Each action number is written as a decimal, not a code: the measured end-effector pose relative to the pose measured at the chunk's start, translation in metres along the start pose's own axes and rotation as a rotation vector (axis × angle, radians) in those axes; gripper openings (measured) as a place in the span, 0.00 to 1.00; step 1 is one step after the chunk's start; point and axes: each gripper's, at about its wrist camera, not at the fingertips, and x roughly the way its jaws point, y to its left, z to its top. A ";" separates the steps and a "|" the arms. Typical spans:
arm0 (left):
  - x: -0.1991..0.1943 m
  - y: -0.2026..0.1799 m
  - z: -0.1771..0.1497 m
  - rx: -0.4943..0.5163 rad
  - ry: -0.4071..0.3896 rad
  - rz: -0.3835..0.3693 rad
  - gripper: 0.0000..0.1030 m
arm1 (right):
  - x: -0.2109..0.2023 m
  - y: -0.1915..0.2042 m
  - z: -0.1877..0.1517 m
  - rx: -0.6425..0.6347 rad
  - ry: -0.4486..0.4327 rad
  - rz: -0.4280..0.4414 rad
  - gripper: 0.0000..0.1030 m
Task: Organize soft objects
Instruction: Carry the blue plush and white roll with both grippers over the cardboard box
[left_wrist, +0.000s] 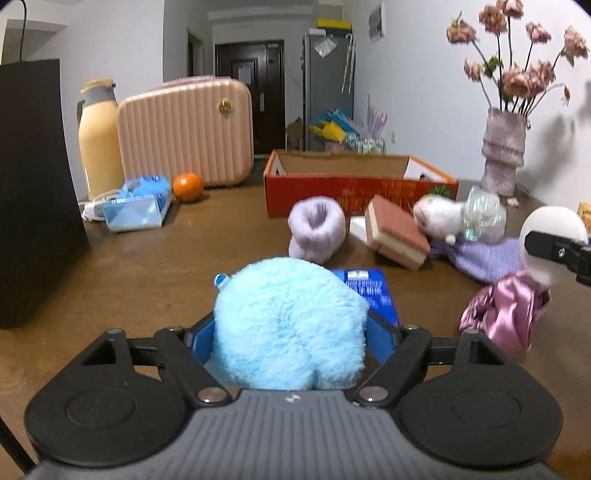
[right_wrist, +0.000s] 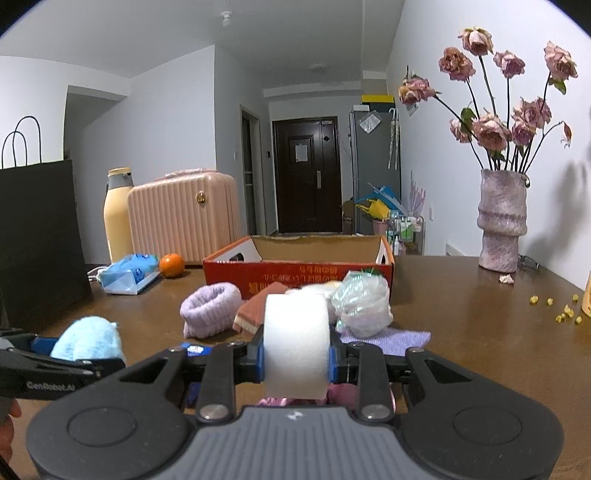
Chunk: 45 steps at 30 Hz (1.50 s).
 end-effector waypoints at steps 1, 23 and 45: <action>-0.002 0.000 0.003 -0.003 -0.013 -0.001 0.78 | 0.000 0.000 0.002 -0.002 -0.005 0.000 0.28; -0.001 -0.001 0.068 -0.032 -0.185 -0.012 0.79 | 0.030 -0.002 0.051 -0.021 -0.076 -0.025 0.28; 0.055 -0.011 0.130 -0.075 -0.224 -0.040 0.79 | 0.104 -0.017 0.104 -0.015 -0.091 -0.054 0.28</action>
